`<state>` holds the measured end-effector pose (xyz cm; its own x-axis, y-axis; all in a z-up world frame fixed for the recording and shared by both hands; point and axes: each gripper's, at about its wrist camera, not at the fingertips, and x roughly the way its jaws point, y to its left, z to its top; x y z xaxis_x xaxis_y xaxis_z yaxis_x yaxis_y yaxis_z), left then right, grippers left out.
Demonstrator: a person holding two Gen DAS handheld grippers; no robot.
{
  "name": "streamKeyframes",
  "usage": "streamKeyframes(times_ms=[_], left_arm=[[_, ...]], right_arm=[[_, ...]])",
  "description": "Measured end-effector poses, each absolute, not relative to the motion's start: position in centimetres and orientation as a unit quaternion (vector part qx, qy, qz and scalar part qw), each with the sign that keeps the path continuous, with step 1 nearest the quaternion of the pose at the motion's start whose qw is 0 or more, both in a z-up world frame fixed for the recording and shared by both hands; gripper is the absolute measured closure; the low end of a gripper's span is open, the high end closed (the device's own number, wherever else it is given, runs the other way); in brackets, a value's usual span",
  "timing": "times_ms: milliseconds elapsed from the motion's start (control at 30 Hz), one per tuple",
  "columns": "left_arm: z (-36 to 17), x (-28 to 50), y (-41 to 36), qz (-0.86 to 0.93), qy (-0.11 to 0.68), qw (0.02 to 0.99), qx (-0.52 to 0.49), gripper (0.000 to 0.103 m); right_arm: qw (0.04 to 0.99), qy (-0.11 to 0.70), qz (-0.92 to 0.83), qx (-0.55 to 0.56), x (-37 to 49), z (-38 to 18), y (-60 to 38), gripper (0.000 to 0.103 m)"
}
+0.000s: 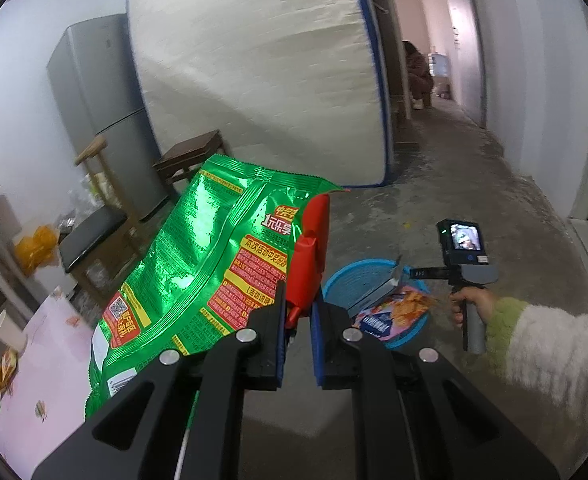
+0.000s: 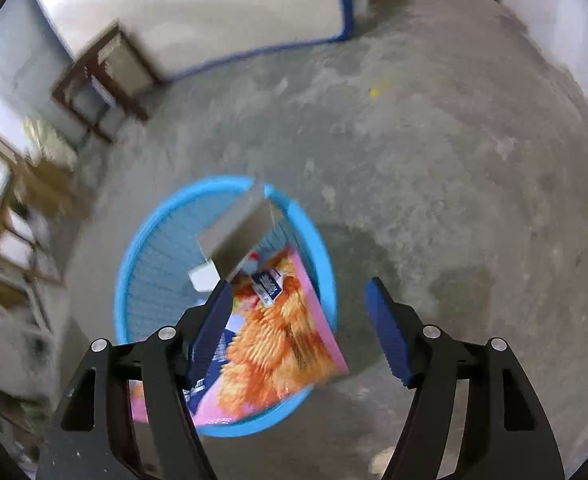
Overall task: Collect trash
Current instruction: 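Lower the green chip bag over the wastebasket and open the left tool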
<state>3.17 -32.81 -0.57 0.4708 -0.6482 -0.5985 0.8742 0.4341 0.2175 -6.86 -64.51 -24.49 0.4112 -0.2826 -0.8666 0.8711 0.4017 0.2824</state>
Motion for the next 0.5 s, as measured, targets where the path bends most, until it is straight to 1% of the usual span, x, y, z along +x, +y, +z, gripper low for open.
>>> streamKeyframes(times_ms=[200,300,433,500], left_arm=[[-2.6,2.3,-36.6,-0.509,0.227,0.782,0.278,0.093],[-4.6,1.1,-40.3,-0.538,0.233,0.749,0.31,0.093],[-9.2,-0.6,-46.7,-0.571,0.238,0.699,0.358,0.092],[-12.2,-0.5,-50.3,-0.586,0.261,0.67,0.374,0.087]], right_arm=[[0.766,0.303,-0.323,0.465,-12.3,-20.3,-62.9,0.037],[0.765,0.289,-0.314,0.482,-15.1,-19.0,-61.6,0.037],[0.745,0.275,-0.316,0.519,-17.9,-18.7,-61.3,0.037],[0.735,0.276,-0.322,0.529,-18.9,-18.6,-61.3,0.037]])
